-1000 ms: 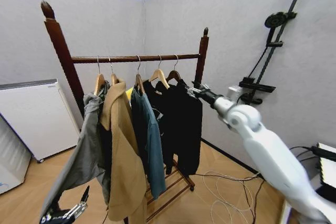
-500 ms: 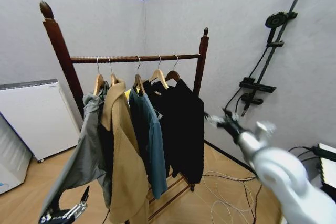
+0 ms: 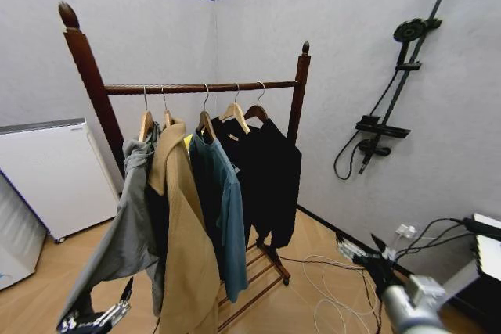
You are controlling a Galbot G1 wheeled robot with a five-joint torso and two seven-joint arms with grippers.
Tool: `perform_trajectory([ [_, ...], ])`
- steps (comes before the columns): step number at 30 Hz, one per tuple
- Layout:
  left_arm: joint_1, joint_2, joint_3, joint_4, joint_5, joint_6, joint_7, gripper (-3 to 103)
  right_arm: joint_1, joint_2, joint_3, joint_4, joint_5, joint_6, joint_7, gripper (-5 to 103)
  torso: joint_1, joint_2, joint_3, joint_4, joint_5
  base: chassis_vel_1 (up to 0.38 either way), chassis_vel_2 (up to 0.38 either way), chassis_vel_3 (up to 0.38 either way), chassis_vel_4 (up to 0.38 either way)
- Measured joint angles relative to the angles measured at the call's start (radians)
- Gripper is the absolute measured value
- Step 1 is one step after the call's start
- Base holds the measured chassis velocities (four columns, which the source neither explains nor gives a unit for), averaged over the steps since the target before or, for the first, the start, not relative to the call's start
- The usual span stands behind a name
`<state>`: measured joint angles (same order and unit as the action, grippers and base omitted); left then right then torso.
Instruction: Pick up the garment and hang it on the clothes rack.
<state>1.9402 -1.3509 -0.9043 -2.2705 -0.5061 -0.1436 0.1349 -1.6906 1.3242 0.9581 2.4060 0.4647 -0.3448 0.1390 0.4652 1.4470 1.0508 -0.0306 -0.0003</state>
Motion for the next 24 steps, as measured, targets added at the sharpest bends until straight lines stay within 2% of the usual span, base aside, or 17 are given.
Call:
perform_trajectory([
  [4,0.0,0.0,0.0,0.0,0.0,0.0,0.0,100,0.001,0.019,0.047,-0.033,-0.029,0.048,-0.019,100,0.0,0.0,0.0,0.0,0.0002,0.0,0.0,0.0,0.0],
  [13,0.0,0.0,0.0,0.0,0.0,0.0,0.0,100,0.008,0.029,0.062,-0.081,-0.103,0.159,-0.011,100,0.0,0.0,0.0,0.0002,0.0003,0.0,0.0,0.0,0.0],
  [24,0.0,0.0,0.0,0.0,0.0,0.0,0.0,100,0.015,0.033,0.049,-0.1,-0.171,0.212,-0.039,100,0.0,0.0,0.0,0.0001,0.0002,-0.022,-0.02,-0.021,-0.018],
])
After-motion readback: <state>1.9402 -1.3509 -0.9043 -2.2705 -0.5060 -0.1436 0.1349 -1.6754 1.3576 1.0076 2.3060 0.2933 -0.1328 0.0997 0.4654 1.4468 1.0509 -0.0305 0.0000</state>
